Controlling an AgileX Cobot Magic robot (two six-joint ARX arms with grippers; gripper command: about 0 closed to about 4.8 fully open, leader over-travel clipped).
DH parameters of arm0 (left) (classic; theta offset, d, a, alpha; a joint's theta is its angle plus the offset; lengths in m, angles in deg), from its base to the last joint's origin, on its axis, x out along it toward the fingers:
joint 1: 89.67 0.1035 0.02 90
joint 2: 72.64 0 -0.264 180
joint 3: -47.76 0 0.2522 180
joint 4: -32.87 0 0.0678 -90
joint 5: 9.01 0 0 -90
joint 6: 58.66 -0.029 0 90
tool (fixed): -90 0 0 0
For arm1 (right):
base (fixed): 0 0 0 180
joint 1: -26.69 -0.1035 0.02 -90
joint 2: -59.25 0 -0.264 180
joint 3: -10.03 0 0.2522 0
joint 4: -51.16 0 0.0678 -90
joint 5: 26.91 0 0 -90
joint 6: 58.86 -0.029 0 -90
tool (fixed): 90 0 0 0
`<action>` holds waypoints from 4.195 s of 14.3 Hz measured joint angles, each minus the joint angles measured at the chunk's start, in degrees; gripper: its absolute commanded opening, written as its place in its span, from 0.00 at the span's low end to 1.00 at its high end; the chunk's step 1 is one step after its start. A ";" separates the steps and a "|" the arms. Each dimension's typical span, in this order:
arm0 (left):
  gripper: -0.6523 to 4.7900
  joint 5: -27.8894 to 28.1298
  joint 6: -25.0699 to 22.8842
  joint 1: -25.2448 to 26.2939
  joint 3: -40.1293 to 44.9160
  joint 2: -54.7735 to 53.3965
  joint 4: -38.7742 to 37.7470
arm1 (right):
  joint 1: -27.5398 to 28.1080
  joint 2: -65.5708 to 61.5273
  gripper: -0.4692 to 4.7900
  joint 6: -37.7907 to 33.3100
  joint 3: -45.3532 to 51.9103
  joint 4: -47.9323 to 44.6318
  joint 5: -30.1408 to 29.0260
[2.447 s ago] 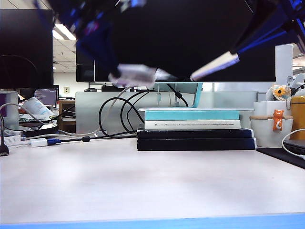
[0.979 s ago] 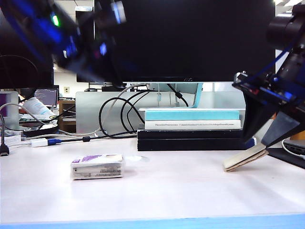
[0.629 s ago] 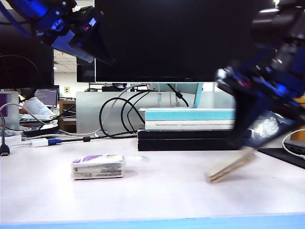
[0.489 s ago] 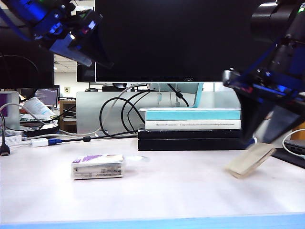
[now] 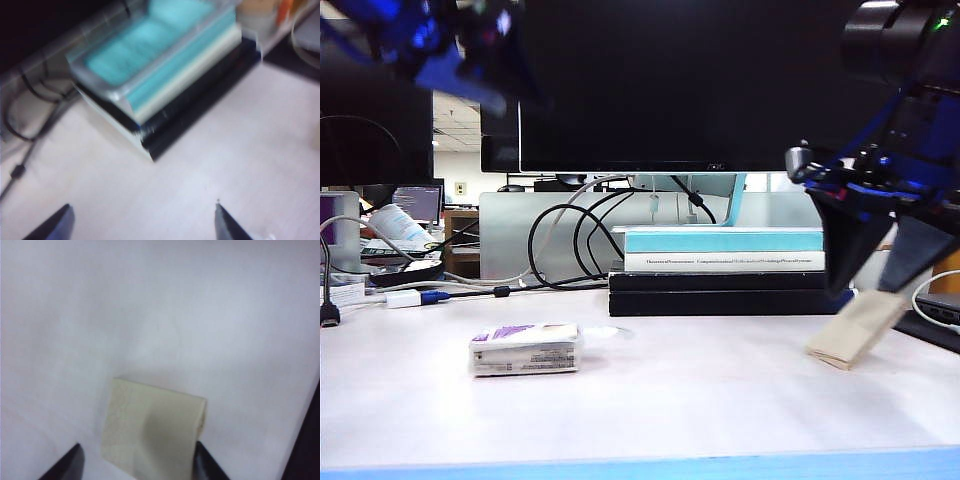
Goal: Pick up a packet of tissues from the table with the left hand, then take a tissue from it with the right hand.
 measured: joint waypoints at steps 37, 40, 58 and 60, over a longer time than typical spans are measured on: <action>0.62 -7.23 12.11 31.85 26.62 35.76 13.27 | -1.01 47.39 0.59 3.41 25.99 -39.63 8.11; 0.38 -12.52 14.45 37.88 26.67 36.48 9.42 | -0.98 54.77 0.44 3.45 32.52 -43.95 11.39; 0.11 -6.47 18.12 37.86 41.42 61.79 2.43 | -0.35 83.06 0.12 4.46 53.55 -40.65 21.62; 0.11 -5.09 17.07 37.86 41.68 61.79 1.20 | -0.35 83.06 0.12 4.13 53.55 -34.95 20.44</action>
